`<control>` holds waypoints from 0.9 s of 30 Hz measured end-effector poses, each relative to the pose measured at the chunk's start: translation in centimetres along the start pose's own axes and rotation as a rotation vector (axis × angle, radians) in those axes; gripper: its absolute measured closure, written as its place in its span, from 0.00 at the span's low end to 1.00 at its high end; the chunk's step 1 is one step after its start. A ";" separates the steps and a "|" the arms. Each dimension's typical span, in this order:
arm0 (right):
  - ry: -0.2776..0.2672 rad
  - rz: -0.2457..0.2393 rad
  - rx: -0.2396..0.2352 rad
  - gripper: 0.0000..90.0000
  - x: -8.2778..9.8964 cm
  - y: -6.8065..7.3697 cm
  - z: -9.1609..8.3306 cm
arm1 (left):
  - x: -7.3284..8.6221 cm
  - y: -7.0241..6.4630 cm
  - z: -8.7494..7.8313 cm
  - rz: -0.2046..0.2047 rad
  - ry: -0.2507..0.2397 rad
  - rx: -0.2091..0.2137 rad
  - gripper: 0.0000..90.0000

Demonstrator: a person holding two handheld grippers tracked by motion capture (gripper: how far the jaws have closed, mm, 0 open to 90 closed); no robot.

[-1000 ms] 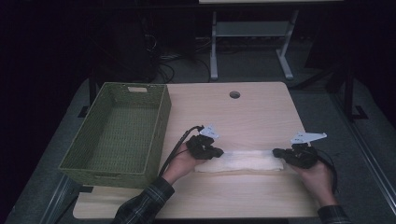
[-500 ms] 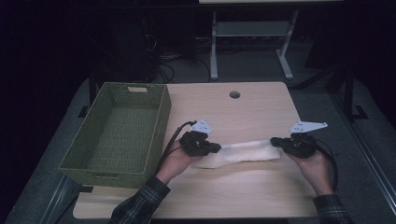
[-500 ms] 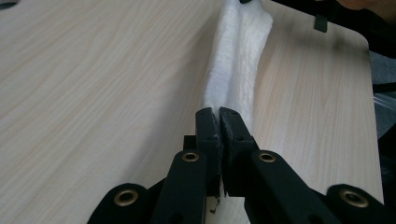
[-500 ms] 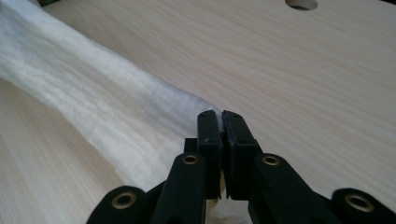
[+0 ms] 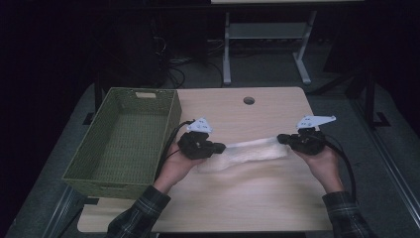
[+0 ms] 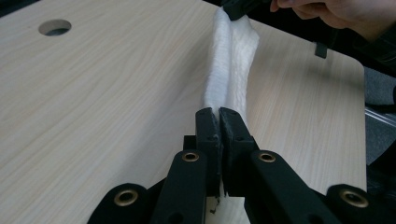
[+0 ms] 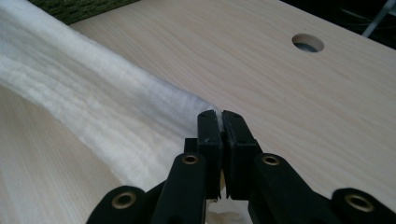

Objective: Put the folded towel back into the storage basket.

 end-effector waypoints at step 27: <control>-0.065 -0.064 -0.064 0.96 -8.2 2.3 2.6 | -0.4 1.2 -7.6 -0.028 -0.059 -0.103 0.97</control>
Point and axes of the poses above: each handheld gripper's, and its own axes: z roughly forward along the jaws, x roughly out of its underside, y roughly to its left, the point moved 5 cm from there along z, roughly forward along the jaws, and after that the axes turned 12 degrees about x, right-handed, at the moved point
